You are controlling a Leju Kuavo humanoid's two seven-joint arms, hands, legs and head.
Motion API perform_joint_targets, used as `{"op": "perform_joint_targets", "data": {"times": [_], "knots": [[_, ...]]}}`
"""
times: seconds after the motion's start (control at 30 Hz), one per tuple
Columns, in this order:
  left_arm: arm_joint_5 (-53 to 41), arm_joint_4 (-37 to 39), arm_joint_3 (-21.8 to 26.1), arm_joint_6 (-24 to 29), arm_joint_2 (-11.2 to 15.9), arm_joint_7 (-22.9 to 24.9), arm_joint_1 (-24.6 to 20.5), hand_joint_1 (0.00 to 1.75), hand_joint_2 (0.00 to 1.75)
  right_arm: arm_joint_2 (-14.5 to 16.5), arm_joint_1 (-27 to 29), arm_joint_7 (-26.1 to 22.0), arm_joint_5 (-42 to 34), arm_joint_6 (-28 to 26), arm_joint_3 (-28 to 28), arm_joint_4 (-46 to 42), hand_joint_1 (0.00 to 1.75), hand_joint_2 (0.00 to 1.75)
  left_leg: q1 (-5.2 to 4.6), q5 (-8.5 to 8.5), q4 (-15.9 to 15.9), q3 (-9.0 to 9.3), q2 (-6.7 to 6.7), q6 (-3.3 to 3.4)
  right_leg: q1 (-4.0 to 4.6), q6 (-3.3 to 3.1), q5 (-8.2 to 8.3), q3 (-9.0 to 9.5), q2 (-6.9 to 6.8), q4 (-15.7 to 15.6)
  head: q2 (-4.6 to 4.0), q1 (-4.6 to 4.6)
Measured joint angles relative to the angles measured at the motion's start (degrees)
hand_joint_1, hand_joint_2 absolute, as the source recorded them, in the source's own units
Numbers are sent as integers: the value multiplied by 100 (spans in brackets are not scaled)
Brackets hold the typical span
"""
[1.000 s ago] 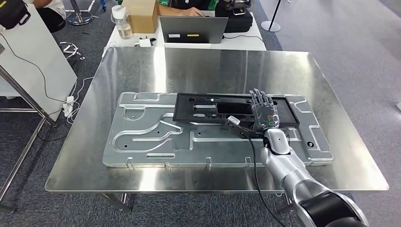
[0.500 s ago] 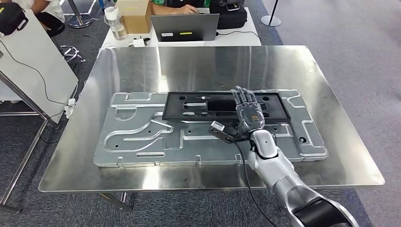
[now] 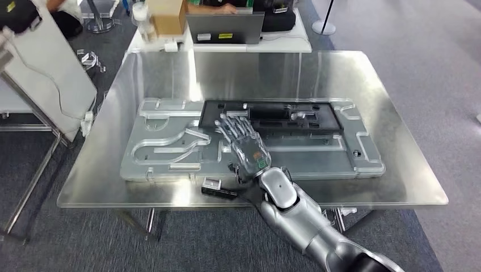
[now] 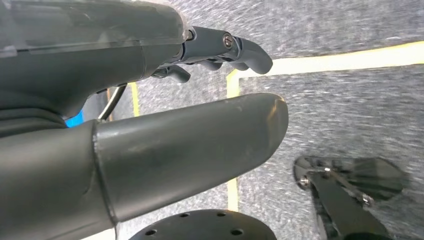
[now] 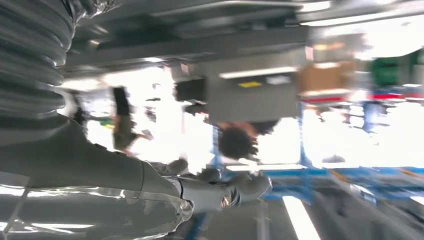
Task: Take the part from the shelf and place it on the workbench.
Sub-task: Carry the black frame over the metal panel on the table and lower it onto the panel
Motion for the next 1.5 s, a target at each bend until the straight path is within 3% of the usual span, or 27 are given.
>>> {"op": "perform_joint_targets", "data": {"times": [0.07,0.1,0.13,0.2,0.23,0.3,0.37,0.43,0.47,0.57,0.63,0.7,0.77,0.83,0.87,0.93,0.97,1.03,1.1,1.13,1.17,1.2,1.27,1.33,1.37,1.43,1.5], "knots": [[17,0,51,1,1,-1,2,0,0,26,5,22,-21,14,267,-252,0,175,1,132,2,-167,4,27,-18,34,-614,-147,-1,672,0,2],[24,0,72,1,0,-1,8,0,0,42,7,36,-48,20,388,-358,0,131,1,190,12,-257,6,20,-24,51,-795,-185,-3,1010,0,2],[33,0,89,3,-1,-1,13,0,0,56,8,47,-85,26,490,-445,0,87,2,244,28,-347,8,11,-28,62,-832,-165,-3,1223,0,1],[64,0,123,11,-4,-3,14,0,0,86,6,51,-210,27,684,-619,0,0,5,333,81,-523,9,-18,-32,62,-597,146,-4,1086,0,2],[80,0,147,18,-6,-6,12,0,0,106,3,38,-300,17,785,-717,0,0,7,369,116,-596,8,-39,-33,48,-482,441,-3,740,0,1],[114,0,200,32,-9,-14,11,0,0,166,1,-33,-527,-19,1000,-931,0,0,-5,438,165,-691,4,-104,-8,-2,-479,1000,6,-50,0,-1],[146,0,248,45,-11,-21,6,0,0,239,14,-125,-755,-61,1214,-1127,0,0,-11,526,156,-712,2,-179,27,-64,-559,1185,19,-401,0,-1],[185,0,308,54,-13,-29,9,0,0,300,53,-186,-939,-81,1431,-1282,0,0,1,562,146,-733,-7,-254,22,-156,-463,1120,3,-435,0,0],[200,0,337,56,-13,-33,12,0,0,327,81,-207,-1015,-80,1538,-1343,0,0,8,444,221,-778,-11,-285,13,-215,-398,1067,-11,-444,0,-3],[217,0,395,60,-13,-40,20,0,0,385,188,-249,-1172,-90,1815,-1464,0,0,24,-385,1054,-1022,-12,-359,4,-326,-188,834,-38,-454,0,-7],[225,0,429,60,-14,-46,18,0,0,392,270,-259,-1235,-111,1952,-1504,0,0,28,-623,1694,-1092,-11,-396,16,-330,-56,650,-53,-434,0,-6],[241,0,467,63,-14,-52,14,0,0,392,345,-315,-1336,-184,2036,-1527,0,0,32,-379,1697,-849,-10,-403,22,-311,55,465,-65,-390,0,-7],[263,0,495,74,-13,-60,7,0,0,401,482,-406,-1468,-371,2066,-1567,0,0,27,-194,990,-259,-14,-377,31,-271,137,312,-68,-324,0,-8],[292,0,523,98,-14,-69,-3,0,0,417,748,-508,-1626,-671,2057,-1622,0,0,6,-301,257,228,-26,-314,50,-211,214,236,-80,-277,0,-6],[305,0,546,115,-14,-75,-6,0,0,427,924,-579,-1723,-839,2029,-1646,0,0,-11,-364,79,321,-32,-277,55,-178,258,225,-90,-279,0,-5],[323,1,603,140,-18,-85,4,0,0,444,1324,-781,-1974,-1113,1901,-1677,0,0,-7,-306,15,268,-21,-182,52,-110,320,212,-91,-293,0,-7],[335,1,633,151,-21,-90,8,0,0,452,1524,-913,-2174,-1207,1795,-1686,0,0,3,-247,6,223,-5,-123,45,-77,223,176,-74,-242,0,-4],[375,2,684,170,-28,-102,15,0,0,464,1888,-1219,-2795,-1326,1524,-1689,0,0,21,-106,-10,88,37,-19,27,-22,-285,44,-35,146,0,-4],[418,2,746,182,-29,-116,16,0,0,481,2239,-1588,-3649,-1419,1184,-1648,0,0,11,32,-2,-86,51,23,20,16,-829,-78,-25,818,-1,-4],[433,2,779,187,-32,-120,18,0,0,495,2424,-1801,-4075,-1457,996,-1589,0,0,7,98,7,-183,52,22,20,27,-906,-83,-24,1101,-1,-3],[443,2,809,193,-35,-124,20,0,0,511,2600,-2017,-4430,-1484,810,-1505,0,0,5,160,25,-282,52,15,20,30,-833,-21,-23,1241,-1,-3],[449,2,835,200,-42,-125,23,0,0,527,2751,-2202,-4684,-1495,641,-1419,0,0,5,215,51,-383,52,4,21,24,-664,121,-22,1208,-1,-3],[466,2,886,216,-59,-131,20,0,0,582,2945,-2368,-4967,-1499,366,-1271,0,0,2,309,118,-563,57,-32,28,-16,-427,670,-21,587,0,-3],[493,2,929,237,-78,-138,11,0,0,704,3046,-2392,-5210,-1496,26,-1072,0,0,-12,401,153,-649,64,-85,55,-71,-546,1226,-17,-239,0,-6],[506,2,948,251,-85,-140,8,0,0,781,3078,-2463,-5379,-1478,-210,-893,0,0,-15,452,145,-658,66,-114,71,-95,-630,1356,-15,-476,0,-6],[528,2,1002,282,-90,-139,12,0,0,941,3097,-2894,-5902,-1302,-844,-319,0,0,-12,541,111,-667,59,-179,69,-154,-582,1354,-26,-596,0,-4],[552,2,1066,316,-91,-138,20,0,0,1063,2996,-3557,-6518,-853,-1658,515,0,0,-4,321,249,-737,39,-236,40,-244,-449,1254,-53,-625,-1,-7]]}}
